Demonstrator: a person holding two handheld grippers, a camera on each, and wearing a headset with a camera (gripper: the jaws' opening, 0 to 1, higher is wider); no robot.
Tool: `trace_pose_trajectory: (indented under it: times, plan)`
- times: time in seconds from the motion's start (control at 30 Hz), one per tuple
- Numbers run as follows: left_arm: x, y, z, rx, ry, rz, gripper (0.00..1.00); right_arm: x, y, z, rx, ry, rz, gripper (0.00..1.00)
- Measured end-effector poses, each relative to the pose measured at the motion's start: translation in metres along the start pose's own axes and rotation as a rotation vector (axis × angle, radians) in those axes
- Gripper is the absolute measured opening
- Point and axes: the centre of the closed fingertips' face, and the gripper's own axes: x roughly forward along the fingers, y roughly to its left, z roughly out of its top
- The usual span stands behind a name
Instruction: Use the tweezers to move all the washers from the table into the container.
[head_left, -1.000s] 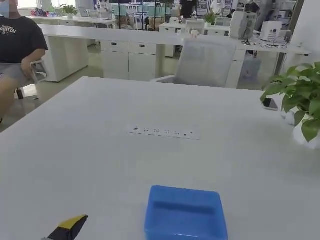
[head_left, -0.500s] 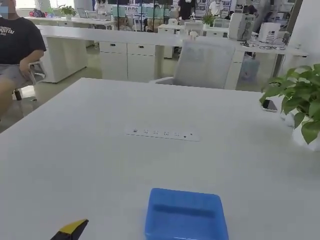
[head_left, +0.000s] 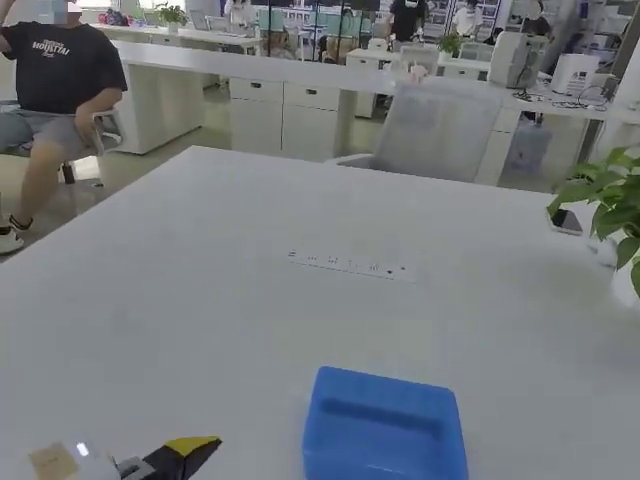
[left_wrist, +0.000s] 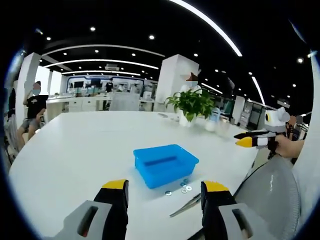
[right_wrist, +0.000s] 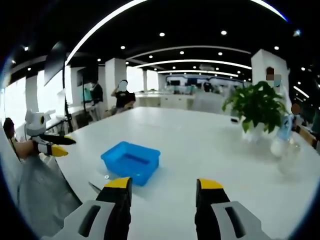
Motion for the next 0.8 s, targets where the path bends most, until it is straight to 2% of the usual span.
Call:
trace_pose_trajectory:
  times: [0.03,0.07,0.13,0.2,0.23,0.27,0.33,0.37,0.4,0.43,0.47,0.63,0.8]
  plan:
    - [0.001,-0.004,-0.005,0.006,0.036,-0.028,0.55,0.003,0.01,0.001,0.009,-0.003,0.059,0.47]
    - [0.003,-0.013,-0.009,0.015,0.073,-0.076,0.53,0.007,0.02,-0.003,0.0,0.024,0.112,0.46]
    - [0.005,-0.024,-0.013,0.015,0.104,-0.148,0.48,0.014,0.036,-0.009,-0.044,0.062,0.168,0.45]
    - [0.009,-0.037,-0.021,0.002,0.177,-0.24,0.43,0.023,0.068,-0.019,-0.015,0.11,0.297,0.41]
    - [0.011,-0.036,-0.023,0.023,0.197,-0.241,0.41,0.025,0.077,-0.026,-0.007,0.134,0.348,0.39]
    - [0.013,-0.037,-0.025,0.046,0.218,-0.252,0.39,0.028,0.084,-0.031,-0.007,0.162,0.378,0.37]
    - [0.017,-0.041,-0.032,0.086,0.28,-0.288,0.36,0.036,0.094,-0.04,-0.076,0.215,0.417,0.31]
    - [0.019,-0.042,-0.034,0.096,0.295,-0.297,0.33,0.039,0.103,-0.042,-0.106,0.225,0.452,0.24]
    - [0.02,-0.04,-0.039,0.107,0.332,-0.319,0.31,0.044,0.108,-0.045,-0.121,0.242,0.465,0.19]
    - [0.022,-0.04,-0.042,0.123,0.352,-0.331,0.29,0.047,0.113,-0.045,-0.141,0.242,0.487,0.12]
    - [0.024,-0.039,-0.044,0.141,0.369,-0.335,0.28,0.05,0.117,-0.049,-0.149,0.267,0.504,0.09]
    - [0.033,-0.029,-0.064,0.279,0.495,-0.36,0.2,0.064,0.126,-0.077,-0.269,0.423,0.558,0.06]
    - [0.041,-0.022,-0.077,0.366,0.575,-0.375,0.18,0.075,0.135,-0.088,-0.38,0.475,0.597,0.07]
